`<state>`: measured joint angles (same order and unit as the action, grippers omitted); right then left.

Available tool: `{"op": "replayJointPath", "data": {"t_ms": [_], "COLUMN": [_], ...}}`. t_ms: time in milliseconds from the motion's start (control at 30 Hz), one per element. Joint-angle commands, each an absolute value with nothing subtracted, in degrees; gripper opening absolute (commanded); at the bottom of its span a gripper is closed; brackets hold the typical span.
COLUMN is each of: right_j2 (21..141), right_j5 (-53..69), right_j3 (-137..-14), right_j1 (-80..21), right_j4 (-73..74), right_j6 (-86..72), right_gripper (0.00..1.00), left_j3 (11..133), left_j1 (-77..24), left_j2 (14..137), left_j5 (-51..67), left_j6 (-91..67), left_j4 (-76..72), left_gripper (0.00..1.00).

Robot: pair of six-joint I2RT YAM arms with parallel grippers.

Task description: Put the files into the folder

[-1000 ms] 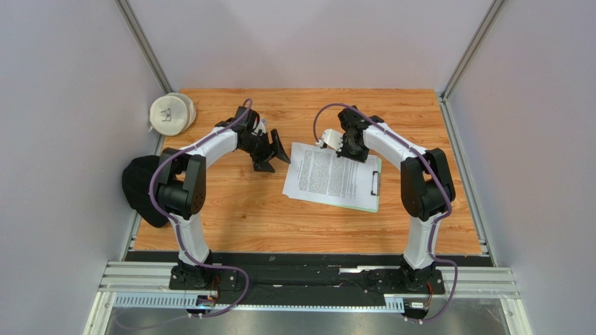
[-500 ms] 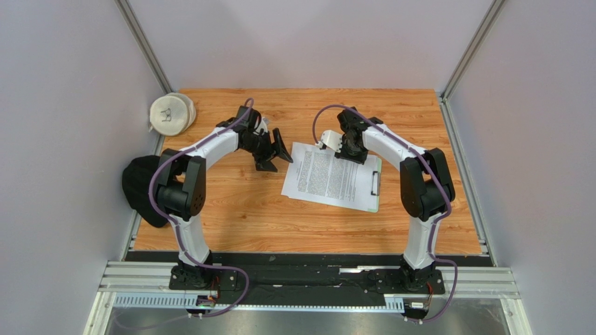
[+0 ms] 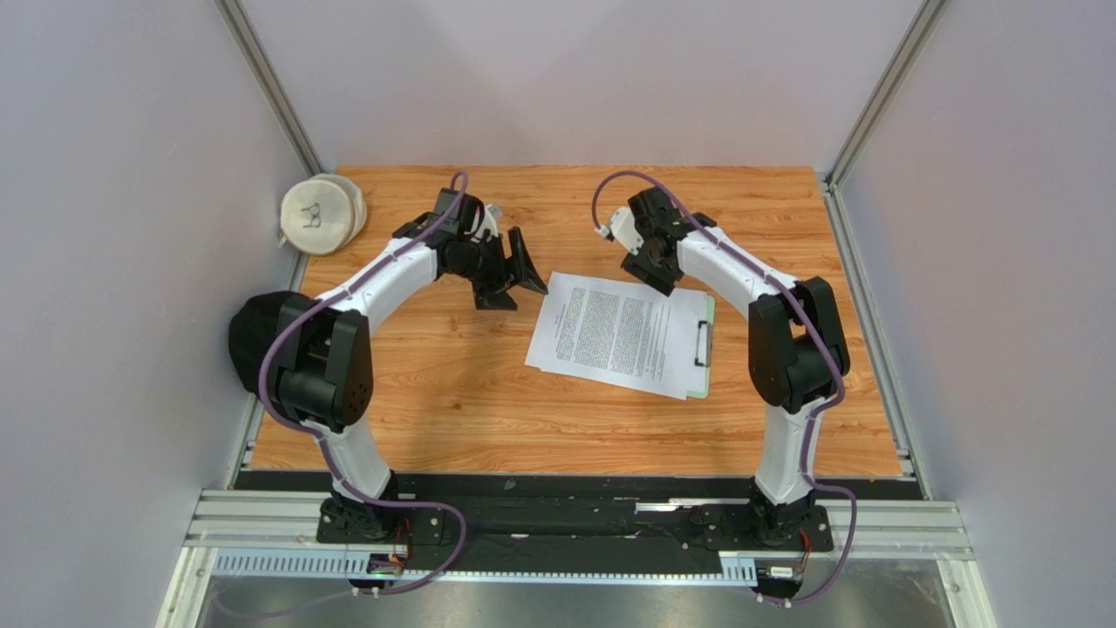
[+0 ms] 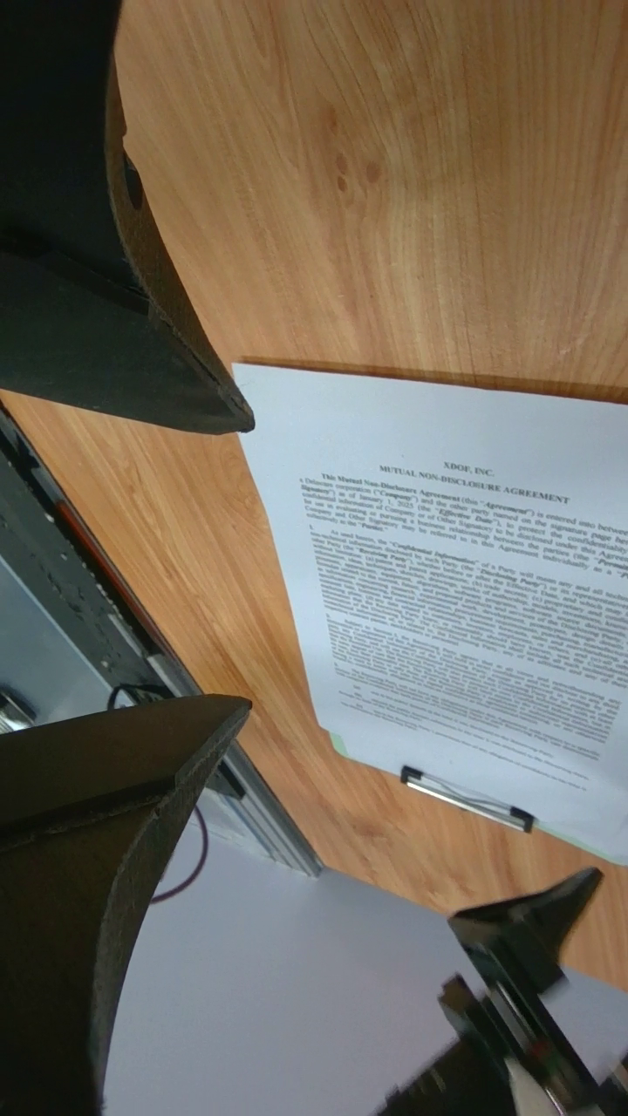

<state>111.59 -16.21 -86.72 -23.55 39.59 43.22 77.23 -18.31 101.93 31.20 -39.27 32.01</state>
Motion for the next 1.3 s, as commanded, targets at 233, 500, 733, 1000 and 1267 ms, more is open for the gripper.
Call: {"op": "replayJointPath", "data": {"t_ms": [233, 500, 733, 1000, 1267], "right_j2": [90.3, 67.3, 70.4, 78.7, 83.9], "right_j5": [-2.4, -5.7, -10.6, -10.7, -12.2], "right_j3": [-76.0, -48.2, -40.8, -41.3, -42.3], "right_j1": [-23.4, -37.3, -43.9, -43.8, -40.6], "right_j4": [48.8, 39.5, 33.0, 27.6, 27.3], "right_j6": [-13.8, -33.2, -41.8, -42.0, -41.5], "right_gripper": [1.0, 0.83, 0.73, 0.71, 0.74], "left_j3": [82.6, 83.6, 83.1, 82.2, 83.1], "left_j1": [-18.9, -20.6, -23.1, -23.4, -23.4], "left_j2": [108.3, 108.1, 106.7, 104.8, 104.5], "left_j5": [25.0, 26.7, 27.0, 26.8, 26.5], "left_j6": [-25.1, -27.9, -29.2, -29.3, -28.9], "left_j4": [44.8, 41.8, 41.0, 41.0, 41.6], "left_gripper": [0.81, 0.79, 0.78, 0.79, 0.78]}}
